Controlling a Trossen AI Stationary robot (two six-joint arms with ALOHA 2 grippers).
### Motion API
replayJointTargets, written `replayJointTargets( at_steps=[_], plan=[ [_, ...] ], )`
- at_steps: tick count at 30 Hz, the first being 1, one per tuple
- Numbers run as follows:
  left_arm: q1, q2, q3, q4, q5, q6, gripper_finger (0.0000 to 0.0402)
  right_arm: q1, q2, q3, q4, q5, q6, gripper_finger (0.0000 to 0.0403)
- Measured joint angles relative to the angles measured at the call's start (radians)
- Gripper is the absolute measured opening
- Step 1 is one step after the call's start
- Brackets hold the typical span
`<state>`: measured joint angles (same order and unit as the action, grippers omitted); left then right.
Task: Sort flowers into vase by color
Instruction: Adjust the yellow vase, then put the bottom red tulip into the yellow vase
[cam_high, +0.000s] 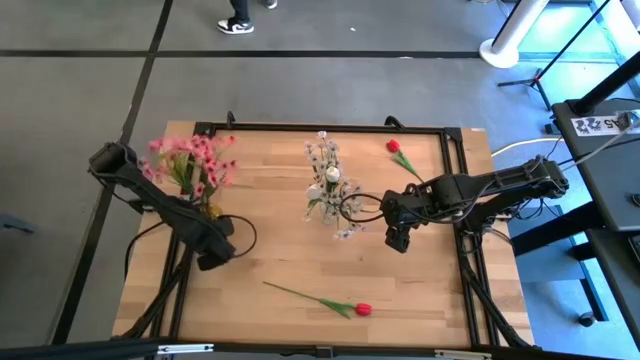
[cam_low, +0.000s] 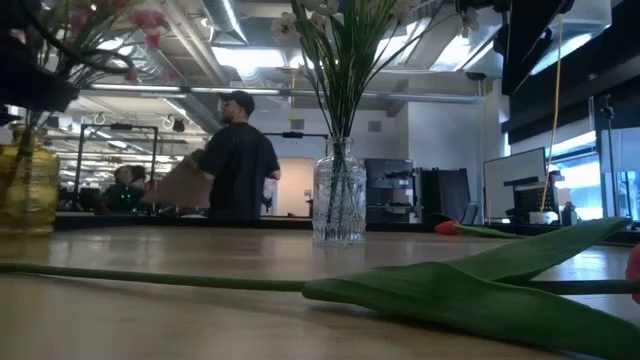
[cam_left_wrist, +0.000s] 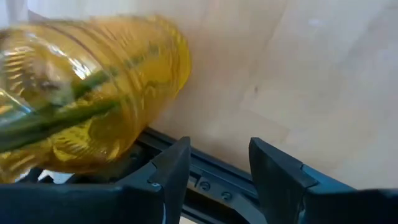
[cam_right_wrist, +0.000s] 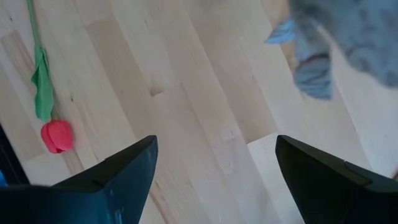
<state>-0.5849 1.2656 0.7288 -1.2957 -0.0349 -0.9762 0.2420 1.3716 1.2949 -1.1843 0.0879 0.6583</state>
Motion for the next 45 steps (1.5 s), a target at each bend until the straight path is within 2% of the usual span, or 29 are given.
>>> replayJointTargets(
  at_steps=[12, 23, 32, 41, 45],
  plan=[
    [0.101, 0.120, 0.005, 0.006, -0.039, 0.073, 0.0160, 0.000, 0.000, 0.000, 0.000, -0.001, 0.018, 0.0326],
    [0.163, 0.128, 0.009, 0.008, -0.099, 0.101, 0.0160, 0.000, 0.000, 0.000, 0.000, -0.009, 0.021, 0.0326],
    [0.195, 0.128, 0.091, 0.008, -0.157, 0.146, 0.0160, 0.000, 0.000, 0.000, 0.000, -0.009, 0.015, 0.0326],
    [0.117, 0.128, 0.117, 0.005, -0.059, 0.075, 0.0160, 0.000, 0.000, 0.000, 0.000, -0.009, -0.005, 0.0326],
    [0.047, 0.128, 0.187, 0.003, -0.041, 0.011, 0.0160, 0.000, 0.000, 0.000, 0.002, -0.010, -0.009, 0.0326]
  ],
)
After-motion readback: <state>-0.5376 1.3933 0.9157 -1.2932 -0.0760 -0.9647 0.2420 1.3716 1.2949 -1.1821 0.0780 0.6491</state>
